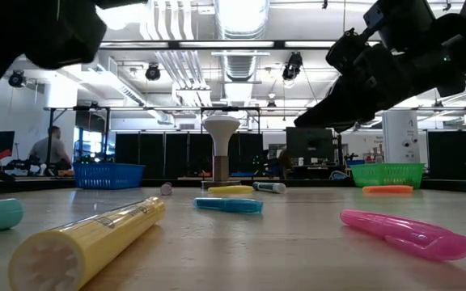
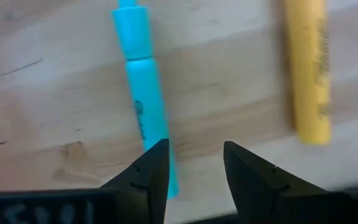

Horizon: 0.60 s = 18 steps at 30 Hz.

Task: Pick & Place Markers
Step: Put the light blue highlighter pen into the green bin

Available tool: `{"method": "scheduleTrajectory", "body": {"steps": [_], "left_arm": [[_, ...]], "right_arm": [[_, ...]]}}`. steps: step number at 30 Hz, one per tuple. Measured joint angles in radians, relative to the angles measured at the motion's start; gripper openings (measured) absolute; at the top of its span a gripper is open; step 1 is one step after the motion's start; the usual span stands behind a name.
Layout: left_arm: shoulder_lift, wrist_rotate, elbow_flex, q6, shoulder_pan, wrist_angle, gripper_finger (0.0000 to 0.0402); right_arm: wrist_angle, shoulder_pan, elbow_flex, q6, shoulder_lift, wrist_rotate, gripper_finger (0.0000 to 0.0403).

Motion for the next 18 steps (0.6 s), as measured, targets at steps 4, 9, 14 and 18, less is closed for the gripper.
{"method": "scheduleTrajectory", "body": {"steps": [4, 9, 14, 18], "left_arm": [[0.002, -0.014, 0.0, -0.077, -0.011, -0.031, 0.0146], [0.003, -0.018, -0.001, -0.12, -0.025, -0.033, 0.0146], [0.022, -0.018, -0.002, -0.13, -0.031, -0.025, 0.0146], [0.045, -0.016, -0.002, -0.131, -0.031, -0.007, 0.0145]], "right_arm": [[0.002, 0.0, -0.007, 0.0, 0.0, 0.0, 0.0008], [0.005, 0.0, -0.01, 0.0, 0.0, 0.0, 0.0008], [0.023, 0.0, -0.011, 0.0, 0.0, 0.0, 0.0008], [0.062, 0.0, -0.025, -0.003, 0.0, 0.0, 0.0008]]}}
